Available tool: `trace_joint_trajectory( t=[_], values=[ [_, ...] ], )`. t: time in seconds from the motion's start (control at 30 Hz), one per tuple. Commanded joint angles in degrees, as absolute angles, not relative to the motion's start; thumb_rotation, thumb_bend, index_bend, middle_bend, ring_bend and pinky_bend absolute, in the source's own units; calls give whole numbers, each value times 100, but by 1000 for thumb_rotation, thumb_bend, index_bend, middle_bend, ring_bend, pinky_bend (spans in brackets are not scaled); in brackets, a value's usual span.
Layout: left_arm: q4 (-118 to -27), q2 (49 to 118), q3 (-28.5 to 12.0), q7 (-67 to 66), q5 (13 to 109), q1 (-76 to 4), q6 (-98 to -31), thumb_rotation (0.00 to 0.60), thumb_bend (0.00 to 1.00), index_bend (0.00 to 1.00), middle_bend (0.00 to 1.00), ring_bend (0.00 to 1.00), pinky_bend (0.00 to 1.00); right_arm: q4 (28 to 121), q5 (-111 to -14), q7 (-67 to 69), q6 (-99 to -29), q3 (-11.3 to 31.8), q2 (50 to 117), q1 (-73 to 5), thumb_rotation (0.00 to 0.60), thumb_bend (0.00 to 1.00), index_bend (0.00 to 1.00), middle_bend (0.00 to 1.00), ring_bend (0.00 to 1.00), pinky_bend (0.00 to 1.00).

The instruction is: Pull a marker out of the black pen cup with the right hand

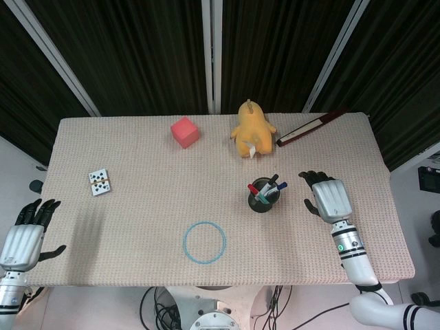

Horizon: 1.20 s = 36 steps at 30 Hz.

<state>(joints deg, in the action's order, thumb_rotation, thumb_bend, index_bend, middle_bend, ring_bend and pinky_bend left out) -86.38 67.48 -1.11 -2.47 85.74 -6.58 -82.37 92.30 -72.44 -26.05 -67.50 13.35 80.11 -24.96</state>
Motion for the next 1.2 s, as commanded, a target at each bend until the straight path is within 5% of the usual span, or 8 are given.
trace_joint_trajectory(
  t=[0.03, 0.4, 1.2],
  values=[
    [-8627, 6736, -109, -230, 8571, -656, -8233, 600, 0, 105, 85, 0, 99, 9065, -7141, -2496, -6662, 1376, 8199, -2625, 600, 217, 307, 326, 316, 587],
    [-8596, 6721, -127, -195, 8520, -670, -8186, 600, 0, 106, 85, 0, 102, 8601, -7288, -1920, -6629, 1432, 8633, -2929, 600, 301, 414, 412, 371, 617],
    [-8525, 6708, -110, -136, 8504, -648, -8175, 600, 0, 106, 85, 0, 103, 8243, -7258, -1702, -6720, 1325, 8960, -3111, 600, 320, 453, 457, 385, 617]
  ],
)
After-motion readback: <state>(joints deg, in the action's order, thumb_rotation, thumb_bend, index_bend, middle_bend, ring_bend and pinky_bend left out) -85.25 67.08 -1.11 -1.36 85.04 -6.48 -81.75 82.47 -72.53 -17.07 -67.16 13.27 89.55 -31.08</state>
